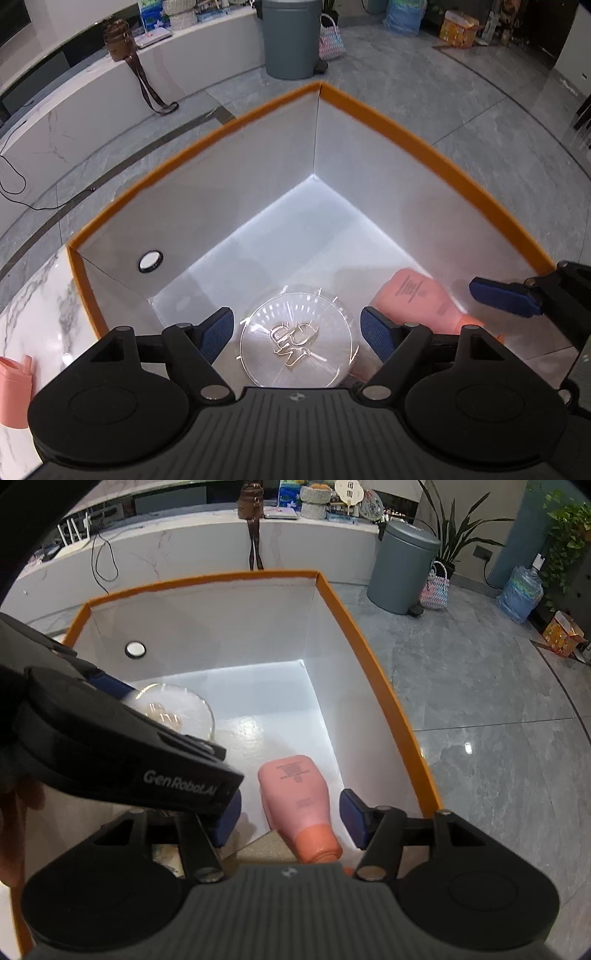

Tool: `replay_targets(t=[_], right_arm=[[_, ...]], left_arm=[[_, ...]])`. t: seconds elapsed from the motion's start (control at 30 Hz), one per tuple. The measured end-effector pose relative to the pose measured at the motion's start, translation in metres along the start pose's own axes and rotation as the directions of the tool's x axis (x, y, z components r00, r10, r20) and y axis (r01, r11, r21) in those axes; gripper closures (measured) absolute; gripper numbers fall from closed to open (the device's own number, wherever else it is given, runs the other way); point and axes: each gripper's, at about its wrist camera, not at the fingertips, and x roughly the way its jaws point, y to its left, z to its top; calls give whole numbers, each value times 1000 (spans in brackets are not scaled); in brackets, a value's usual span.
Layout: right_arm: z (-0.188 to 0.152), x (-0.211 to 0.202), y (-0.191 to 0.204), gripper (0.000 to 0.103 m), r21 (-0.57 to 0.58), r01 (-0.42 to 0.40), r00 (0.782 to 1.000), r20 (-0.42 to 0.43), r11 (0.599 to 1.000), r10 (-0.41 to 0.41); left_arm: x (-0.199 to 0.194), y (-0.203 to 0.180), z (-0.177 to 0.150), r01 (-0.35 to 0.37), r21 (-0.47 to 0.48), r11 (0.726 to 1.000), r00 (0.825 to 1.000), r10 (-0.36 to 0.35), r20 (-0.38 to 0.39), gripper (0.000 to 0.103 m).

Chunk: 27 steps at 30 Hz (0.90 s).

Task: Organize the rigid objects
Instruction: 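Lower the white compact with the left tool while the right tool lowers the pink bottle into the box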

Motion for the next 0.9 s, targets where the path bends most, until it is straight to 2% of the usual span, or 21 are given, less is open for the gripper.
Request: replay_targets(t=[0.17, 0.5, 0.9], right_arm=[[-1, -6, -4, 43, 15, 10, 1000, 14, 1000, -10], [0, -24, -2, 43, 35, 19, 999, 49, 999, -20], [6, -53, 14, 43, 25, -1, 995, 99, 1000, -1]], left_arm=[[-18, -3, 2, -9, -1, 1000, 999, 9, 45, 11], [-42, -1, 0, -17, -8, 1000, 997, 18, 76, 11], [-76, 9, -16, 0, -71, 998, 989, 11, 150, 11]])
